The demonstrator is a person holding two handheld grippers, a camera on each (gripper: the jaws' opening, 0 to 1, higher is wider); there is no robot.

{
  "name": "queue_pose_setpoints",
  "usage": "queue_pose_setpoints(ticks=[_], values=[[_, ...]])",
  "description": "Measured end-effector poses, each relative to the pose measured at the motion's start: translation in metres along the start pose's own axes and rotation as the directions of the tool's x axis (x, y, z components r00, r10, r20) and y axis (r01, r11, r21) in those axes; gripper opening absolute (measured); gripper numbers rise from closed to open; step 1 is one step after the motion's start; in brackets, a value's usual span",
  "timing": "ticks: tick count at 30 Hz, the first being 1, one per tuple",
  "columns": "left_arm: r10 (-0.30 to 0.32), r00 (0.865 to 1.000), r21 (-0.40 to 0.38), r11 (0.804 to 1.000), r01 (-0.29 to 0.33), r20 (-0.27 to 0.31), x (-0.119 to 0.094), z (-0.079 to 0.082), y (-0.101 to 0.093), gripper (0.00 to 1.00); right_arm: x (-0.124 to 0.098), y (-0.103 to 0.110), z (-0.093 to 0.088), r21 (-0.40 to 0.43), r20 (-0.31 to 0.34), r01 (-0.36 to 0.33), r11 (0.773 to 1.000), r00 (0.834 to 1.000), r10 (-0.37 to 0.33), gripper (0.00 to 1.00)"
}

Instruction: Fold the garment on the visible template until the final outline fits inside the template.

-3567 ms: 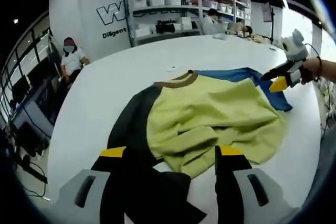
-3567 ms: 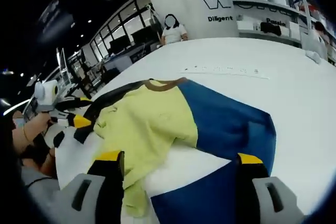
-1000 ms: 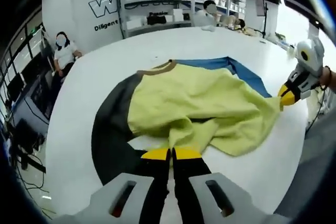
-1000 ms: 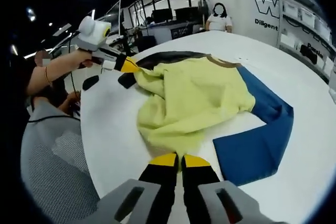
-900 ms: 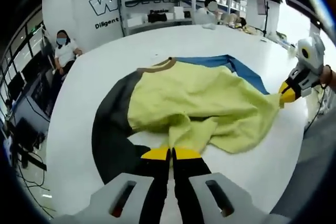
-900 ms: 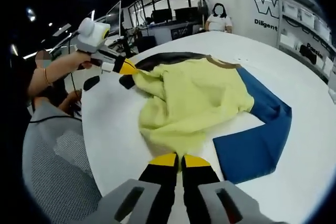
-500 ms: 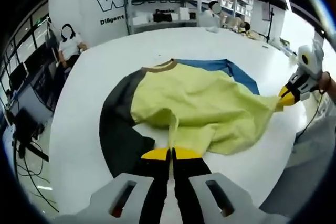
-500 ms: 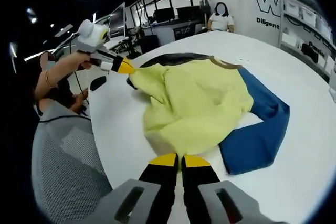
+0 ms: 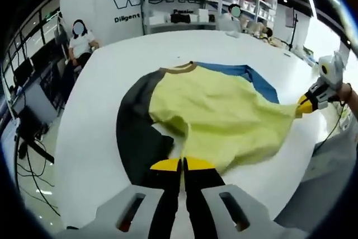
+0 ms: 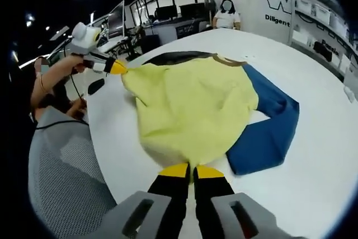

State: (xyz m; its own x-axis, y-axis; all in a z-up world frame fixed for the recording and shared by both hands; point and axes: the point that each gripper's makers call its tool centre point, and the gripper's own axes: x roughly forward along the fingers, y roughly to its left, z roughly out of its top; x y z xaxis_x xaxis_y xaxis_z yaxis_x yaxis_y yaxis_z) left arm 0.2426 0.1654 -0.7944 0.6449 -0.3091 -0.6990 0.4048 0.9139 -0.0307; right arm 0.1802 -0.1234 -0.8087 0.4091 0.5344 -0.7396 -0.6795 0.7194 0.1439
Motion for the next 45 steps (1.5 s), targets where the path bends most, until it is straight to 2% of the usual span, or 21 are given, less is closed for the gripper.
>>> queue_pose_setpoints(ticks=[1,4,9,18,26,32,35,37,38,45], values=[[0.008,1.0,-0.024,1.0,-0.008,0.002,0.003,-0.002,0.004,0.01,0.004,-0.008,-0.006,0.029,-0.022,0.029,0.999,0.999,-0.029,0.0],[0.014,1.0,-0.021,1.0,-0.014,0.008,0.011,-0.004,0.009,0.01,0.008,-0.013,-0.007,0.034,-0.025,0.044,0.998,0.999,-0.043,0.0],[0.022,1.0,-0.015,1.0,-0.022,0.011,0.025,-0.003,0.019,0.01,0.015,-0.022,-0.008,0.045,-0.028,0.058,0.997,0.998,-0.057,0.0],[0.025,1.0,-0.005,1.0,-0.025,0.013,0.05,0.003,0.023,0.01,0.027,-0.034,-0.01,0.083,-0.04,0.072,0.994,0.997,-0.069,0.0],[0.05,0.998,0.009,0.999,-0.049,-0.027,0.071,-0.015,0.03,0.01,0.033,-0.041,-0.016,0.115,-0.057,0.071,0.991,0.996,-0.065,0.0],[0.061,0.998,0.012,0.998,-0.061,-0.001,0.07,-0.017,0.032,0.03,0.033,-0.04,-0.016,0.119,-0.06,0.069,0.991,0.996,-0.062,0.0],[0.029,0.999,-0.018,0.999,-0.029,0.032,0.066,-0.012,0.029,0.12,0.033,-0.04,-0.016,0.116,-0.062,0.07,0.991,0.996,-0.063,0.0],[0.017,0.997,-0.019,1.0,-0.016,0.075,0.059,-0.004,0.028,0.23,0.033,-0.039,-0.016,0.117,-0.064,0.072,0.99,0.996,-0.065,0.0],[0.011,0.997,-0.025,1.0,-0.009,0.078,0.056,-0.004,0.027,0.26,0.033,-0.039,-0.015,0.116,-0.064,0.072,0.991,0.996,-0.065,0.0],[-0.016,0.993,-0.032,0.999,0.02,0.115,0.037,-0.003,0.021,0.38,0.031,-0.035,-0.017,0.109,-0.069,0.068,0.992,0.996,-0.06,0.0]])
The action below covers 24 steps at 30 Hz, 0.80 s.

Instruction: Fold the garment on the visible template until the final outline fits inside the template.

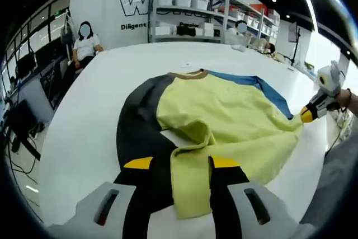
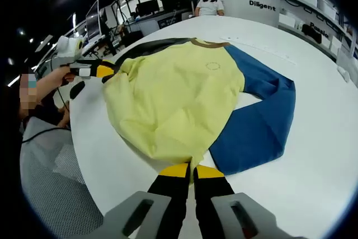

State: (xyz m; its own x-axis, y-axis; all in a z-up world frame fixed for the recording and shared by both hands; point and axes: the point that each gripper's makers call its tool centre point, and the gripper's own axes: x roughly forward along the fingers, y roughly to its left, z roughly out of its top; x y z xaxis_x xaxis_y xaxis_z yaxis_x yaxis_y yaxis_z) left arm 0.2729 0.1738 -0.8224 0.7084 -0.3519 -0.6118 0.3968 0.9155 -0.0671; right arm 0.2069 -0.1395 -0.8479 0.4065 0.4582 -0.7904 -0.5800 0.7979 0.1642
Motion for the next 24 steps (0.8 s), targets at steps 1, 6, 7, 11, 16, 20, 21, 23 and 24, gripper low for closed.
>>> queue_pose_setpoints(ticks=[1,6,7,11,16,20,21,23,24], values=[[-0.002,1.0,0.001,1.0,0.002,-0.003,-0.003,-0.002,-0.001,0.4,0.0,0.001,-0.001,0.001,-0.001,-0.002,1.0,1.0,0.002,0.0],[-0.01,1.0,0.031,0.999,0.011,-0.03,-0.014,-0.01,-0.005,0.46,-0.002,0.004,-0.002,0.001,-0.004,-0.009,1.0,1.0,0.009,0.0],[-0.011,0.999,0.04,0.999,0.013,-0.039,-0.014,-0.012,-0.005,0.46,-0.002,0.004,-0.002,0.0,-0.005,-0.01,1.0,1.0,0.01,0.0],[-0.012,0.997,0.08,0.997,0.018,-0.07,-0.019,-0.022,-0.007,0.4,-0.004,0.007,-0.004,-0.002,-0.007,-0.014,1.0,1.0,0.014,0.0],[-0.011,0.996,0.041,0.999,0.014,-0.092,-0.024,-0.033,-0.005,0.33,-0.007,0.01,-0.008,-0.001,-0.011,-0.019,1.0,1.0,0.019,0.0],[-0.004,0.993,0.043,0.999,0.009,-0.117,-0.023,-0.041,-0.002,0.28,-0.008,0.011,-0.011,-0.001,-0.019,-0.021,1.0,1.0,0.021,0.0],[0.001,0.993,0.04,0.999,0.004,-0.119,-0.022,-0.041,-0.001,0.27,-0.009,0.012,-0.011,-0.001,-0.02,-0.021,1.0,1.0,0.021,0.0],[0.006,0.992,0.03,1.0,-0.003,-0.123,-0.022,-0.043,0.001,0.25,-0.009,0.012,-0.011,0.002,-0.019,-0.021,1.0,1.0,0.021,0.0],[0.003,0.993,0.025,1.0,0.0,-0.122,-0.022,-0.044,0.001,0.23,-0.009,0.013,-0.012,0.002,-0.019,-0.021,1.0,1.0,0.021,0.0]])
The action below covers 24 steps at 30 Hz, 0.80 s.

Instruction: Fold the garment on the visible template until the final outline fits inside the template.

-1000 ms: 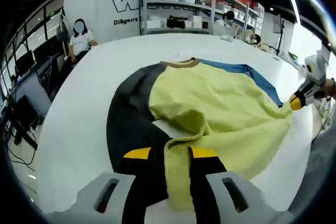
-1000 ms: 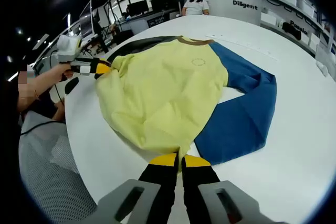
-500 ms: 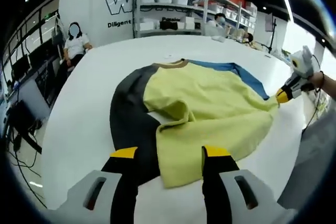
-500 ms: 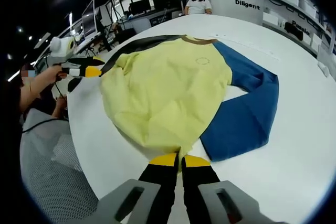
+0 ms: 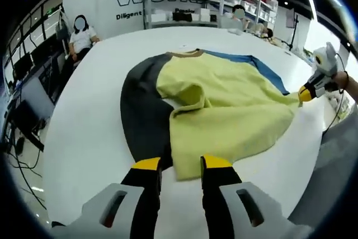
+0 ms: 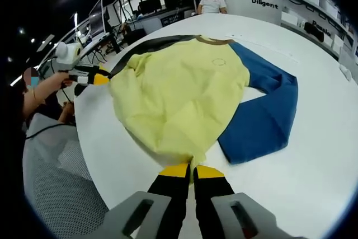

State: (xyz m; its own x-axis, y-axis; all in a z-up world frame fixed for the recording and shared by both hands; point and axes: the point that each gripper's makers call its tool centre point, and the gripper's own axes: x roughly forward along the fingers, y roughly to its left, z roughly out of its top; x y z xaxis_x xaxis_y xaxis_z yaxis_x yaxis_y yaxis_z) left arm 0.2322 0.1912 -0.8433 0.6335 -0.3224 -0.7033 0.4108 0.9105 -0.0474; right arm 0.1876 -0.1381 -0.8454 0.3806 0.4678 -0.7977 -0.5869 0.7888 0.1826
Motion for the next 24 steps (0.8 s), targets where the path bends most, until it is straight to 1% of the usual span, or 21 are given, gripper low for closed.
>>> queue_pose_setpoints(ticks=[1,3,6,8,9,12,16,18,24], values=[[-0.007,1.0,-0.038,0.999,0.007,-0.002,0.002,-0.003,0.0,0.23,0.0,0.0,0.0,0.001,0.0,0.0,1.0,1.0,0.0,0.0],[-0.016,1.0,-0.061,0.998,0.015,-0.015,0.004,-0.007,-0.002,0.22,-0.001,0.001,-0.001,0.004,0.0,-0.001,1.0,1.0,0.001,0.0],[-0.01,0.999,-0.06,0.998,0.007,-0.039,0.008,-0.014,-0.002,0.18,-0.001,0.002,-0.003,0.008,-0.001,-0.002,1.0,1.0,0.002,0.0],[-0.015,0.999,-0.07,0.997,0.012,-0.045,0.01,-0.017,-0.003,0.16,-0.002,0.003,-0.004,0.01,-0.002,-0.004,1.0,1.0,0.004,0.0],[-0.012,1.0,-0.069,0.998,0.01,-0.028,0.01,-0.014,-0.003,0.15,-0.002,0.003,-0.004,0.012,-0.003,-0.005,1.0,1.0,0.005,0.0],[-0.015,0.999,-0.086,0.996,0.013,-0.029,0.011,-0.014,-0.002,0.11,-0.002,0.004,-0.006,0.013,-0.006,-0.007,1.0,1.0,0.007,0.0],[-0.012,0.999,-0.082,0.997,0.009,-0.04,0.01,-0.015,-0.003,0.06,-0.002,0.004,-0.006,0.014,-0.006,-0.007,1.0,1.0,0.007,0.0],[-0.009,0.999,-0.061,0.998,0.006,-0.05,0.01,-0.016,-0.002,0.02,-0.002,0.005,-0.005,0.013,-0.005,-0.008,1.0,1.0,0.008,0.0],[-0.012,0.998,-0.062,0.998,0.009,-0.056,0.008,-0.016,-0.003,0.01,-0.005,0.009,-0.005,0.011,-0.003,-0.017,1.0,1.0,0.017,0.0]])
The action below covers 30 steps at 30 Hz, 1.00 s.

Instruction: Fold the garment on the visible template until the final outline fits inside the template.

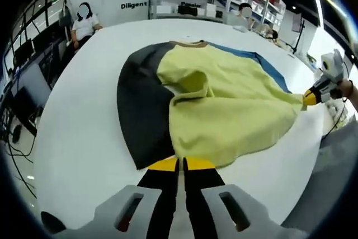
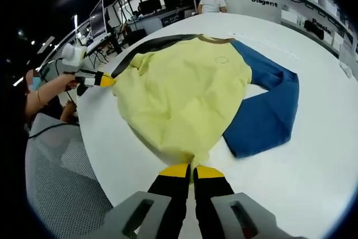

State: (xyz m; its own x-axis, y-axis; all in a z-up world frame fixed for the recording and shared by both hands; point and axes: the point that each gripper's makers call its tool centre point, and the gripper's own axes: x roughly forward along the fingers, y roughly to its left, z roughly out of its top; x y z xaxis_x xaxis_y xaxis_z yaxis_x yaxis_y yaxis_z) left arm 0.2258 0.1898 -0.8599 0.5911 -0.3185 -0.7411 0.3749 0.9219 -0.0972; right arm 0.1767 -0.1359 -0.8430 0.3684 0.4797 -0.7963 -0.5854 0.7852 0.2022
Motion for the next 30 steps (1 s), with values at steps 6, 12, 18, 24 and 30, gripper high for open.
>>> queue_pose_setpoints(ticks=[6,12,18,24,30], values=[[0.006,1.0,0.025,1.0,-0.006,-0.001,-0.015,0.005,-0.002,0.01,-0.008,0.01,-0.002,0.011,0.001,-0.028,1.0,1.0,0.028,0.0],[-0.001,1.0,0.051,0.999,0.001,-0.01,-0.041,0.006,-0.014,0.01,-0.016,0.014,-0.004,0.009,-0.019,-0.029,1.0,0.999,0.03,0.0],[0.007,0.997,0.074,0.997,-0.001,-0.078,-0.058,-0.008,-0.023,0.01,-0.018,0.015,-0.01,0.033,-0.055,-0.026,0.999,0.998,0.028,0.0],[0.007,0.993,0.087,0.996,0.002,-0.114,-0.069,-0.021,-0.03,0.01,-0.019,0.018,-0.019,0.052,-0.091,-0.032,0.998,0.995,0.037,0.01],[0.043,0.984,0.123,0.992,-0.022,-0.174,-0.072,-0.039,-0.027,0.01,-0.02,0.019,-0.031,0.081,-0.127,-0.037,0.996,0.991,0.047,0.01]])
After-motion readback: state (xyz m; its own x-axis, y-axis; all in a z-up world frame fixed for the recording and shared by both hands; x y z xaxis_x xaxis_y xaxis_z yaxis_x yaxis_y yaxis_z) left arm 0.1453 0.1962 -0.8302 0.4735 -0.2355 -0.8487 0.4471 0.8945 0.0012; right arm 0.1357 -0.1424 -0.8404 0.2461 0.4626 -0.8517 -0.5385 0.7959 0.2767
